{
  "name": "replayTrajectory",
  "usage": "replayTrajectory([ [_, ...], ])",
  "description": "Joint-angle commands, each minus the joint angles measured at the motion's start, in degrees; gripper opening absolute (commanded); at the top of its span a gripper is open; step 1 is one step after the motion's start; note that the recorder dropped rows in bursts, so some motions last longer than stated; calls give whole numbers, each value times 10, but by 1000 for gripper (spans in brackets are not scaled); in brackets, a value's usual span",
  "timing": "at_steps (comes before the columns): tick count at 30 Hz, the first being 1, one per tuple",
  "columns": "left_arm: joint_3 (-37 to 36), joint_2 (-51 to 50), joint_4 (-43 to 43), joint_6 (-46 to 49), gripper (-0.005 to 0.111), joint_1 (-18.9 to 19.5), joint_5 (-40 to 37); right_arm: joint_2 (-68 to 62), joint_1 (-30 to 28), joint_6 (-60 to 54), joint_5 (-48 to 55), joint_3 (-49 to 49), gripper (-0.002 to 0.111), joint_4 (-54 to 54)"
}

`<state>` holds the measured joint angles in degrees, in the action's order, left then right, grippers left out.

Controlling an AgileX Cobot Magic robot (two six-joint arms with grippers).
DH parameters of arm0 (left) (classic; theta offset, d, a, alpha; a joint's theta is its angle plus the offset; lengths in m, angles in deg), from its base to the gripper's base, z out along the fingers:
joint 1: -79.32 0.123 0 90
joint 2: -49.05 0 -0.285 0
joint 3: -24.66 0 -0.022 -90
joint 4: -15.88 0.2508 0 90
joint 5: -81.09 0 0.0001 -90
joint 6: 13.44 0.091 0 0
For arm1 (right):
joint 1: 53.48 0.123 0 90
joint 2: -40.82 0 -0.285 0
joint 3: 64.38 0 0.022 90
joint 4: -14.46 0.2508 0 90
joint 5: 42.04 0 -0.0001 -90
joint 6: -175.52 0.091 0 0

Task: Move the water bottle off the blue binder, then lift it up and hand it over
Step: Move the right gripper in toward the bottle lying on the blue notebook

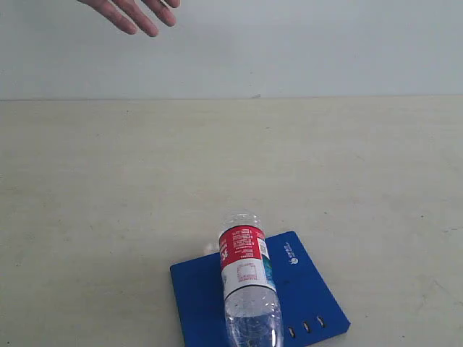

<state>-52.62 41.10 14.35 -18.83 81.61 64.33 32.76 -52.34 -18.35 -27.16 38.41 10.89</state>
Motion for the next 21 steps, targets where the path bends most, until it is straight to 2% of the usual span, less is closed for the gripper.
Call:
replayTrajectory([
  [1, 1, 2, -4, -5, 4, -2, 4, 3, 1, 130, -149, 0, 0, 122],
  [4, 1, 2, -4, -5, 4, -2, 4, 3, 1, 268, -202, 0, 0, 242],
  [6, 1, 2, -4, -5, 4, -2, 4, 3, 1, 305, -237, 0, 0, 282],
  [15, 1, 2, -4, -5, 4, -2, 4, 3, 1, 352, -490, 0, 0, 368],
  [16, 1, 2, -4, -5, 4, -2, 4, 3, 1, 380, -484, 0, 0, 372],
  [18, 1, 2, -4, -5, 4, -2, 4, 3, 1, 450, -405, 0, 0, 351],
  [21, 1, 2, -4, -5, 4, -2, 4, 3, 3, 565, -169, 27, 0, 184],
])
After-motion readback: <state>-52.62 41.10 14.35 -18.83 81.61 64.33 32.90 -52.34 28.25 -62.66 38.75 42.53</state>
